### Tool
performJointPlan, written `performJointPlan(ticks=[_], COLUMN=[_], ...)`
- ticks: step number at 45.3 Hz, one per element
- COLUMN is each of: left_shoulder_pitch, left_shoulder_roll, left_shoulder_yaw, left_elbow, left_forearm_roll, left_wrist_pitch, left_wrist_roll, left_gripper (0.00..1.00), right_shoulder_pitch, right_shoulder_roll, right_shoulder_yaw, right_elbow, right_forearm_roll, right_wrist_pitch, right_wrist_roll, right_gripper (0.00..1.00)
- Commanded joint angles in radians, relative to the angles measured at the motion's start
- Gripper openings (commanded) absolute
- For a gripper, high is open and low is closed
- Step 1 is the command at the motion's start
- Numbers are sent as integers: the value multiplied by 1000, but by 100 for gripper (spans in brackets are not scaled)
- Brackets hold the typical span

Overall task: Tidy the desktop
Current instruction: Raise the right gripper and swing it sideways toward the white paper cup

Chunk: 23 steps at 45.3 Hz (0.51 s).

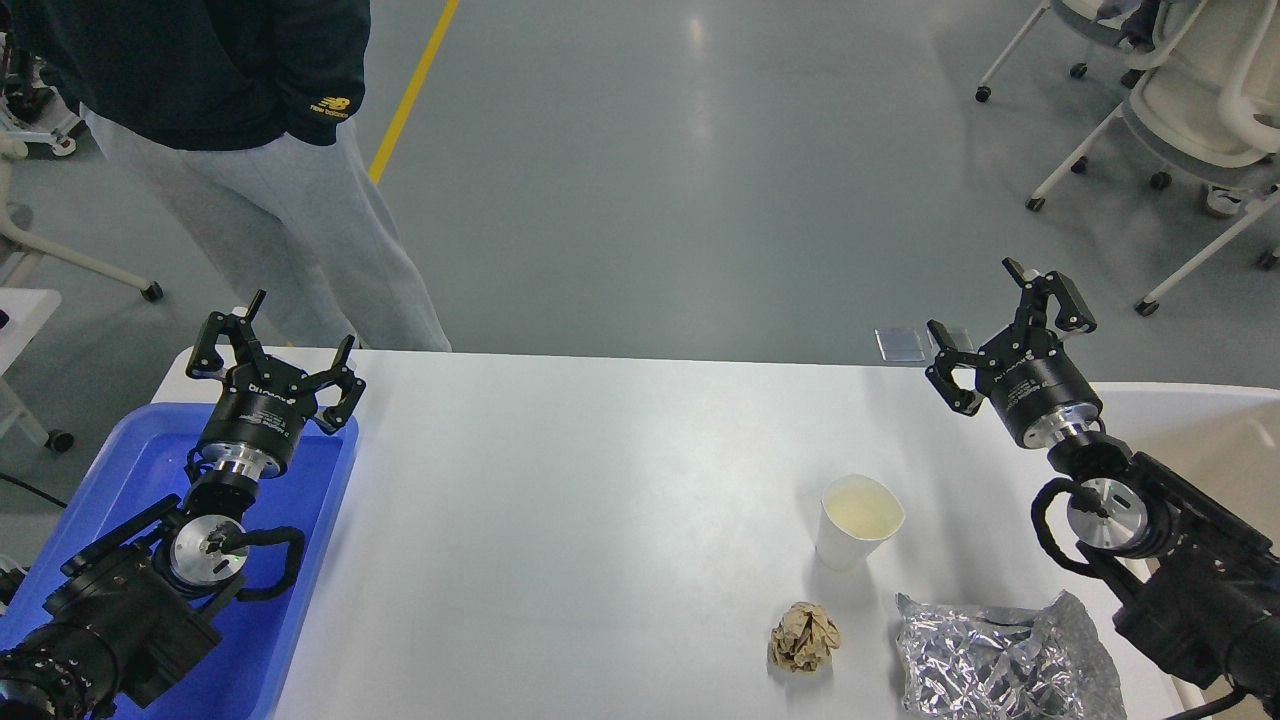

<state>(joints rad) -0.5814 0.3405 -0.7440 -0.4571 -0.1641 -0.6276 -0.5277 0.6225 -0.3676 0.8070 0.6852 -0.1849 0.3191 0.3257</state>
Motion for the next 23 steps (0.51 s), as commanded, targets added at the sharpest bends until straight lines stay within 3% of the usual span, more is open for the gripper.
performJointPlan(ticks=[1, 10, 23], left_shoulder_pitch=[0, 0, -2], left_shoulder_roll=[0, 0, 0], left_shoulder_yaw=[0, 0, 0], left_elbow=[0, 0, 0], left_forearm_roll=[0, 0, 0], left_wrist_pitch=[0, 0, 0], left_wrist_roll=[0, 0, 0], left_gripper=[100, 100, 100], right_shoulder_pitch=[3, 6, 42], right_shoulder_roll=[-116, -191, -287], right_shoulder_yaw=[-37, -49, -206], right_elbow=[129, 235, 349], right_forearm_roll=[-171, -359, -729], right_wrist_pitch=[14, 23, 15], right_wrist_roll=[-142, -152, -186], right_gripper=[100, 100, 100])
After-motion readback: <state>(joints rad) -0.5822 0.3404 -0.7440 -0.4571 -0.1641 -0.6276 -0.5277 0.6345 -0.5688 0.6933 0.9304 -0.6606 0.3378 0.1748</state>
